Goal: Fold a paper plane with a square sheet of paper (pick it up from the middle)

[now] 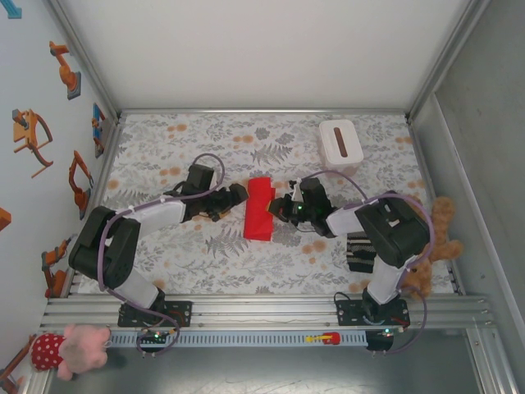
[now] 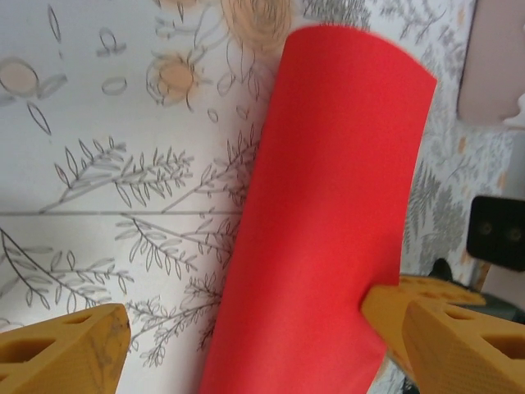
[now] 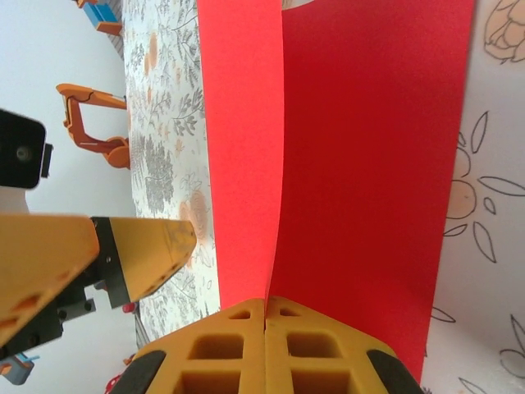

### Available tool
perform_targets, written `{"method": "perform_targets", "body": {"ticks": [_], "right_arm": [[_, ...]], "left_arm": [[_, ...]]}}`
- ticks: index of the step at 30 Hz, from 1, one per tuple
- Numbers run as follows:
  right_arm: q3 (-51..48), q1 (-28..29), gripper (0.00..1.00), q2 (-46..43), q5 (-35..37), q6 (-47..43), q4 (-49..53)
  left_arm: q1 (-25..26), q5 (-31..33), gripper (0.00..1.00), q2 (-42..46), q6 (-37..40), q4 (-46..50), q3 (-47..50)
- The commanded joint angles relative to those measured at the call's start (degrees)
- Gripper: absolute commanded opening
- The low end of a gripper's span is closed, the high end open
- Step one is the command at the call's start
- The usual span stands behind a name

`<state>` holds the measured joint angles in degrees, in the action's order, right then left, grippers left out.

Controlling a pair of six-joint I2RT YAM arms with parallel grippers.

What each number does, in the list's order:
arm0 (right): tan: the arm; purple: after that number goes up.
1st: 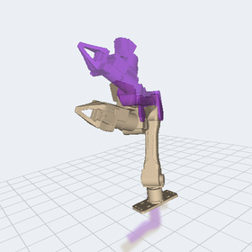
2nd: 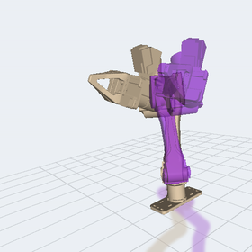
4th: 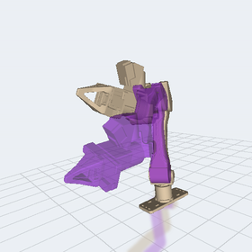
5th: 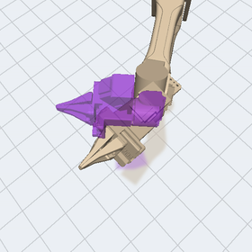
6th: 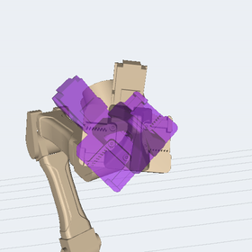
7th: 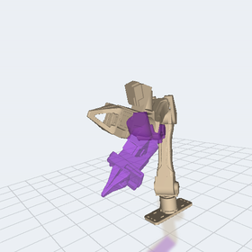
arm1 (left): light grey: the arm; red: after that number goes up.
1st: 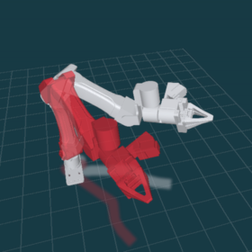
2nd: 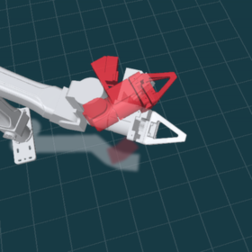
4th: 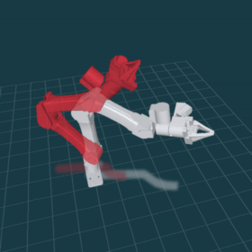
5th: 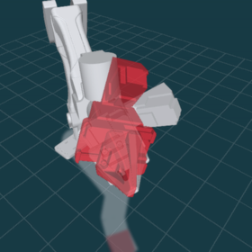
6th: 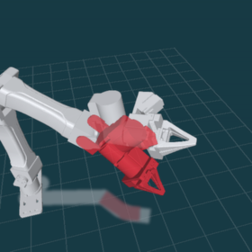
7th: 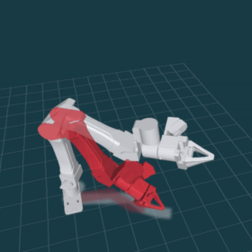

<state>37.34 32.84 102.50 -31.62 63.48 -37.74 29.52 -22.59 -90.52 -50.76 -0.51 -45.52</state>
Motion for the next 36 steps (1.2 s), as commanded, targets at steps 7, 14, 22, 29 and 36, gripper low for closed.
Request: {"method": "perform_targets", "body": {"ticks": [7,14,22,29,36], "right_arm": [[0.85,0.00,0.00,3.93,2.00,3.05,-1.29],[1.81,-0.01,0.00,3.76,2.00,3.23,1.15],[3.40,0.00,0.00,4.59,1.17,3.57,2.97],[3.87,0.08,0.00,4.73,0.77,3.84,4.13],[2.89,-0.27,0.02,1.83,2.76,3.06,6.68]], "left_arm": [[3.68,-0.18,0.77,-4.86,6.05,7.21,-6.60],[4.13,-0.97,0.70,-9.96,8.81,11.68,-11.65],[4.91,-0.05,0.61,-13.17,10.22,14.83,-14.95],[5.37,1.91,0.53,-15.67,10.12,16.53,-16.39],[5.77,5.31,0.42,-17.51,10.89,19.85,-17.10]]}}
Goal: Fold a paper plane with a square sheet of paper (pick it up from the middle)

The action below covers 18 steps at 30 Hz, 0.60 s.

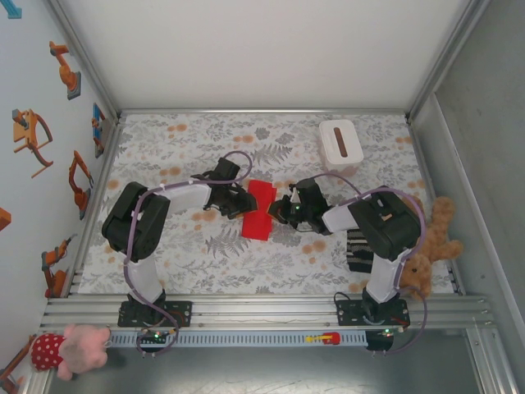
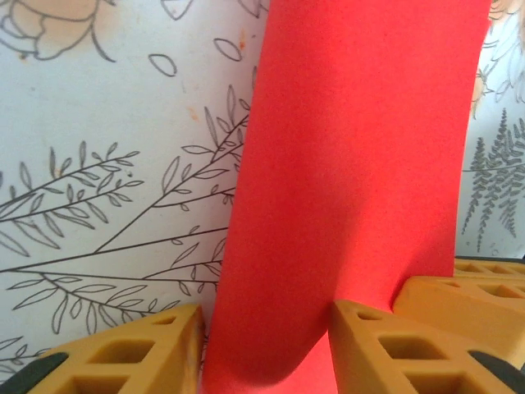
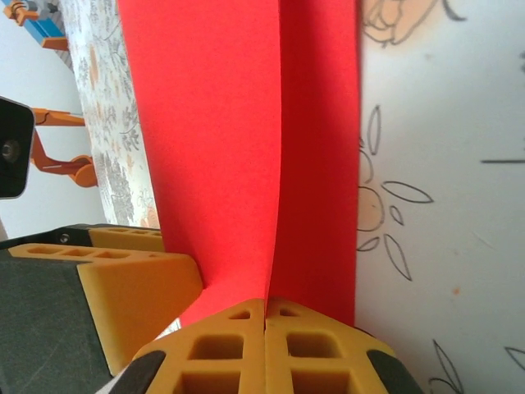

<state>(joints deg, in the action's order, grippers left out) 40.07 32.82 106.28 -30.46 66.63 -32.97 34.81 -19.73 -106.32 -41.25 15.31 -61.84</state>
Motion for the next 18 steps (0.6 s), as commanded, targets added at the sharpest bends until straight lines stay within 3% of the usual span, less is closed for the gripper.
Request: {"method": "perform_targets", "body": {"ticks": [1,7,11,18], "right_arm": [[0.01,-0.46,0.07,-3.54,2.62,-1.08,3.39],[2.69,-0.83,0.27,-12.43,11.98,-10.91,21.05],[3.82,-0.91,0.29,-15.49,16.30,-13.16,26.78],[4.84,-0.91,0.28,-16.02,17.82,-14.79,29.71]], "left_arm": [[0.52,2.97,0.40,-1.91,1.73,4.31,-0.71],[0.91,3.52,0.36,-3.51,3.37,5.02,-0.26],[1.13,3.89,0.35,-4.76,4.62,5.68,-0.64],[1.14,5.56,0.33,-6.61,8.19,7.88,-1.91]]}}
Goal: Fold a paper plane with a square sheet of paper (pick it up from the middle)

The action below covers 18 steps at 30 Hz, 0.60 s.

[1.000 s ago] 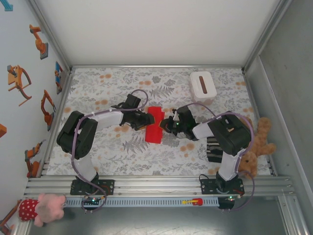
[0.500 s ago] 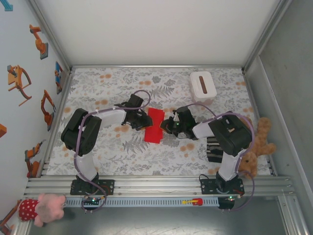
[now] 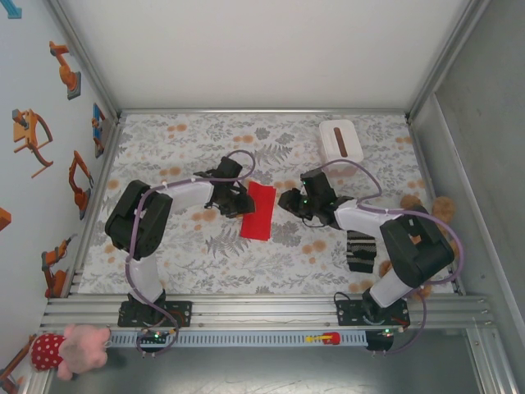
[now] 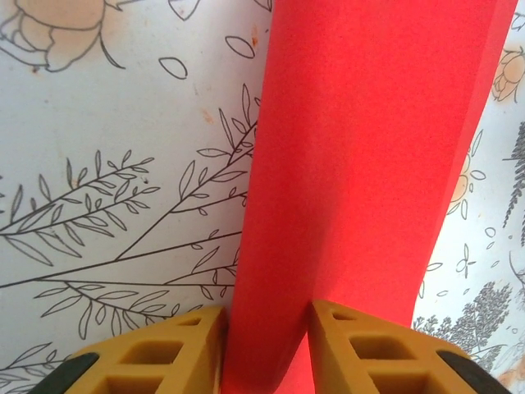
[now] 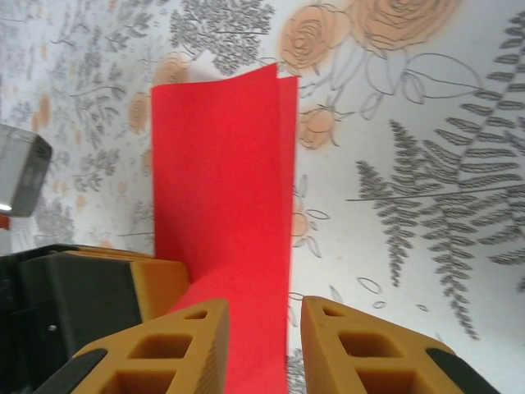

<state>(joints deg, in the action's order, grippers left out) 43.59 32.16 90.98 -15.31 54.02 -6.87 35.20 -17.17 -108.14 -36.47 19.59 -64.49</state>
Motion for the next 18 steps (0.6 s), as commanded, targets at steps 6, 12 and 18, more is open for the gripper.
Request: {"method": "perform_targets", "body": {"ticks": [6,12,18], "right_arm": [[1.36,-0.26,0.28,-0.34,2.80,-1.92,3.80],[1.41,-0.26,0.28,-0.75,3.62,-1.77,4.33],[1.58,-0.26,0.28,-0.31,3.71,-1.70,4.50]], "left_arm": [[1.00,3.04,0.32,-6.24,6.92,4.84,-0.09],[1.05,4.12,0.32,-7.83,7.29,5.85,-0.65],[1.04,4.17,0.31,-9.15,8.36,5.82,-0.94]]}}
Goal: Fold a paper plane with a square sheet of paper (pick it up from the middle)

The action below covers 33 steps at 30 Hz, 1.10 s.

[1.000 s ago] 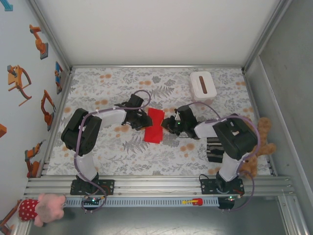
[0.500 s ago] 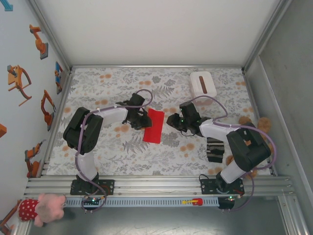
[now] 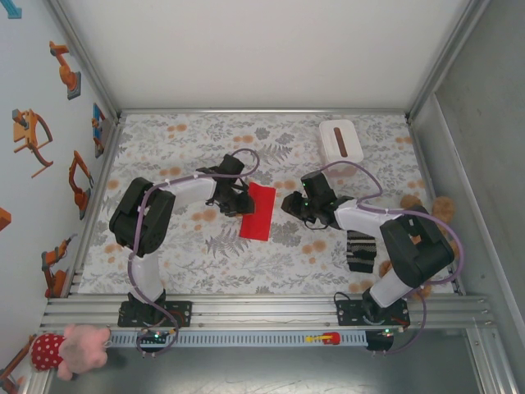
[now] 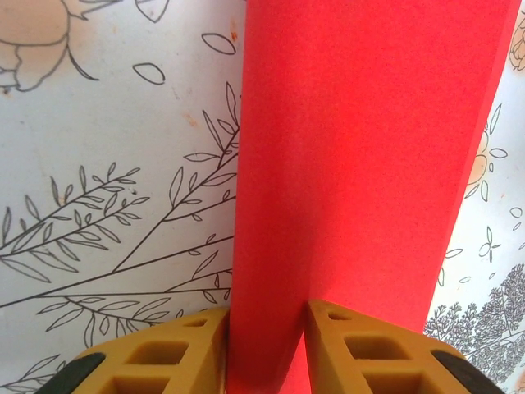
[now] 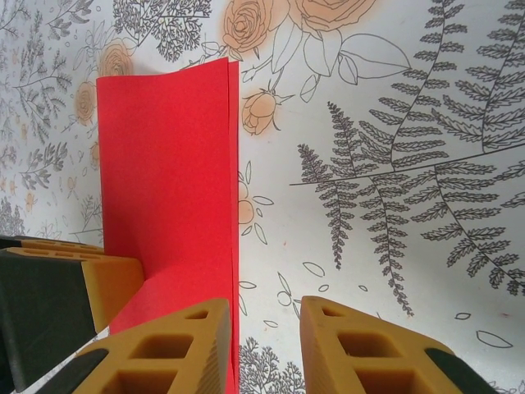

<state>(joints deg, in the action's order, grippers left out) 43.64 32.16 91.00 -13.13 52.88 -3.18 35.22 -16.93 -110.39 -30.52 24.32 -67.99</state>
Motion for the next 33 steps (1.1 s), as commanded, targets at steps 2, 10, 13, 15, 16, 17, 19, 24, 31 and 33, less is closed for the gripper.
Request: {"method": "perform_targets", "body": {"ticks": [2,10,13,15,16,17,19,24,31,33], "right_arm": [[1.63,-0.26,0.28,-0.15,1.53,-0.58,0.81],[2.07,-0.26,0.28,0.71,1.00,-0.52,0.63],[2.15,-0.26,0.28,1.10,0.81,-0.56,0.44],[2.07,-0.19,0.28,1.33,0.47,-0.37,0.11],[2.07,-0.26,0.28,1.44,0.34,-0.35,0.01],[2.07,-0.26,0.28,1.54,0.23,-0.36,-0.09],[2.07,-0.26,0.28,1.77,-0.06,-0.33,-0.23],[1.90,-0.26,0.28,2.20,-0.69,0.07,-1.01],[1.89,-0.26,0.28,2.34,-1.20,0.33,-1.60],[1.89,-0.26,0.28,2.37,-1.33,0.44,-1.74]], "left_arm": [[1.05,3.66,0.31,-7.20,2.90,1.13,2.46],[1.14,2.69,0.33,-8.35,5.70,1.44,1.98],[1.14,2.31,0.33,-8.41,6.86,1.74,1.72],[1.15,2.72,0.33,-8.60,7.30,2.11,1.39],[1.16,2.93,0.33,-8.68,7.40,2.30,1.34],[1.16,3.05,0.33,-8.77,7.32,2.31,1.28],[1.09,3.05,0.32,-9.04,6.79,2.32,1.10],[1.09,3.13,0.31,-9.49,4.91,1.88,0.92],[1.16,2.06,0.33,-10.02,4.44,1.54,0.80],[1.16,1.93,0.34,-10.19,4.42,1.54,0.89]]}}
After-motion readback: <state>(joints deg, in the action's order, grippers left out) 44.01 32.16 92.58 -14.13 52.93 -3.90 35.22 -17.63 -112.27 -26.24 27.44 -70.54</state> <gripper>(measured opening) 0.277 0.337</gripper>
